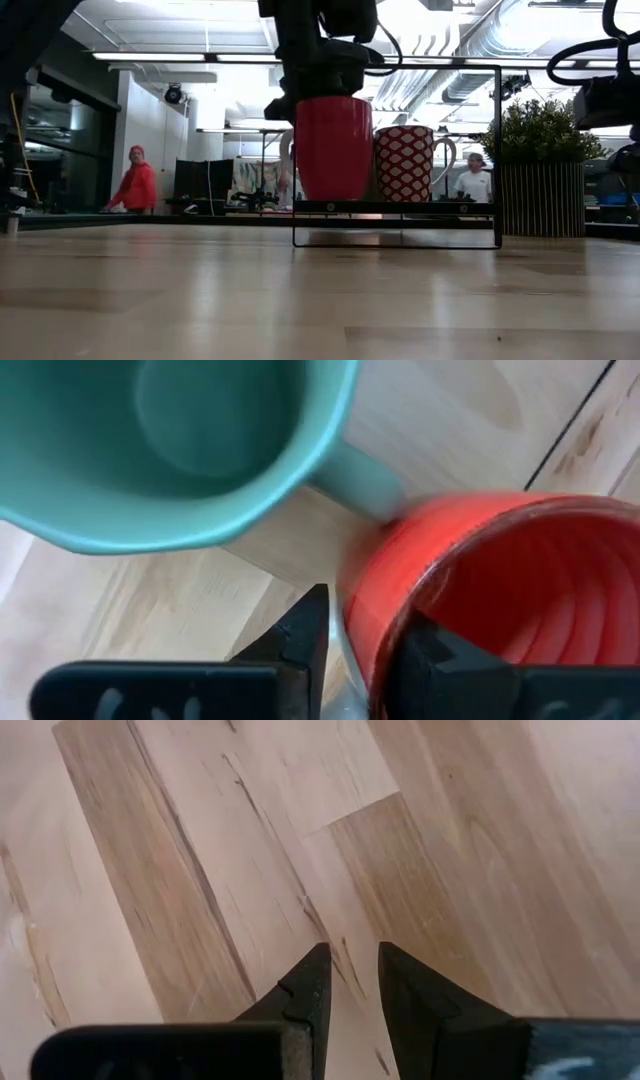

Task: Place coffee mugs
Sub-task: Put the red mug on the shelf next to the green mug

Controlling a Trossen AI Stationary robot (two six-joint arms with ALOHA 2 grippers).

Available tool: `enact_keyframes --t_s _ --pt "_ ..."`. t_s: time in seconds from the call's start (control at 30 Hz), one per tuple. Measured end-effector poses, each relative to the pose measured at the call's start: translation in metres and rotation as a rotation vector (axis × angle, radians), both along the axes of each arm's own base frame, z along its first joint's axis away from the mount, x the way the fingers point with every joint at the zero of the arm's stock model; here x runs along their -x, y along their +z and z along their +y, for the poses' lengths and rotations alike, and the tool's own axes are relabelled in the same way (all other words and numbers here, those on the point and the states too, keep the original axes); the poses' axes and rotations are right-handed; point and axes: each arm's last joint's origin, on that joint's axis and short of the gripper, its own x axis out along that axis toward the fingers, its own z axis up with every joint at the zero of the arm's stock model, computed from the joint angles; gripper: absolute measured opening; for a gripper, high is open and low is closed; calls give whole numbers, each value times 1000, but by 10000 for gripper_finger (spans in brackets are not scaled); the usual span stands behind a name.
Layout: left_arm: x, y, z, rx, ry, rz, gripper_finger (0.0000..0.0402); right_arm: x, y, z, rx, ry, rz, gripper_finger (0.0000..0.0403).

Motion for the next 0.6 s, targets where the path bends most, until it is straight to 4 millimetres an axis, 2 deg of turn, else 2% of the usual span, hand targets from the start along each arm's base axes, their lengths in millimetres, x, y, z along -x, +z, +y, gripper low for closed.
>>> enact_keyframes --t_s 0.33,0.6 --pt "0 0 10 44 24 -15 95 0 0 0 5 -2 -3 67" --pt "0 1 13 88 49 -27 99 0 0 0 8 5 -3 67"
